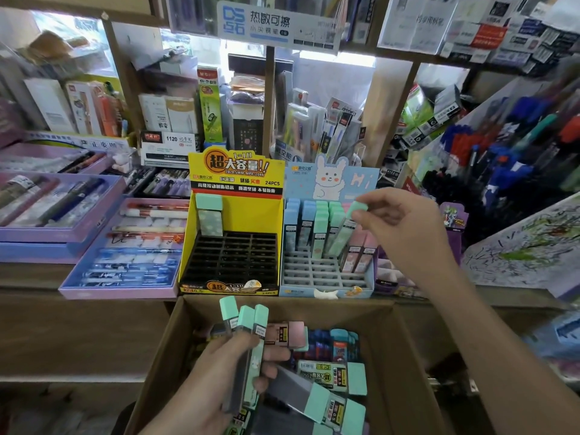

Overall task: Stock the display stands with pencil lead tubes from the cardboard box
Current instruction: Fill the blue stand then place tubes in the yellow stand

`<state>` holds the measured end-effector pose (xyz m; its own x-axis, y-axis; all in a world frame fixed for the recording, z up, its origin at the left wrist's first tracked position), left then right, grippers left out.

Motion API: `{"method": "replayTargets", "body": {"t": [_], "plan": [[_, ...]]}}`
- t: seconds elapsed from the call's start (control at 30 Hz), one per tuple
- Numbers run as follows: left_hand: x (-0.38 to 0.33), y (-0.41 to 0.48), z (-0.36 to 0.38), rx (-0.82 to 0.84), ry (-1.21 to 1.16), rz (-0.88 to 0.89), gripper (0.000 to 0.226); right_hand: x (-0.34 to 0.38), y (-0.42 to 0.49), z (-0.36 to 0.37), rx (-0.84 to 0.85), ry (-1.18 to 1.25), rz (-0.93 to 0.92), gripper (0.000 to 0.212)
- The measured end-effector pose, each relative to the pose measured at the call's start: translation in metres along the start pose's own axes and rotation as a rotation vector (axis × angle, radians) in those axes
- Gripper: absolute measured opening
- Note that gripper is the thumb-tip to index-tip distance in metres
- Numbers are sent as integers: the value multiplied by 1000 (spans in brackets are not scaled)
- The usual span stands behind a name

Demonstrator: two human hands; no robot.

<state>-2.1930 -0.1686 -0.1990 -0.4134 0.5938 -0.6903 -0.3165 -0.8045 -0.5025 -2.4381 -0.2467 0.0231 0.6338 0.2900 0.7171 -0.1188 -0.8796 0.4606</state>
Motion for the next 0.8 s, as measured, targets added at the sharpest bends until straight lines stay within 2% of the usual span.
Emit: {"method": "replayTargets", "body": {"t": [0.23, 0.67, 0.8], "plan": [[-1, -3, 2, 11, -38, -16, 31, -14, 16, 20, 60, -147, -56, 14], [1, -1, -1, 13, -49, -48, 33, -23, 17, 34, 184, -142, -76, 22], [1, -2, -1, 4, -48, -49, 31, -15, 20, 41, 185, -322, -166, 16]]}}
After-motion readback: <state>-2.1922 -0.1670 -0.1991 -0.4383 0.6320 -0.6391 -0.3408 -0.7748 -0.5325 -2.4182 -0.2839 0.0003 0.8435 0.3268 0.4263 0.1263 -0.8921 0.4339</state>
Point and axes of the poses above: each hand's wrist, its own y-axis towards the middle knuckle, its own z-axis out of the palm, x = y × z, the point moved 10 cm from there along y, towards the middle knuckle, and after that the axes turned 4 degrees about -y, right-handed, at the moved point
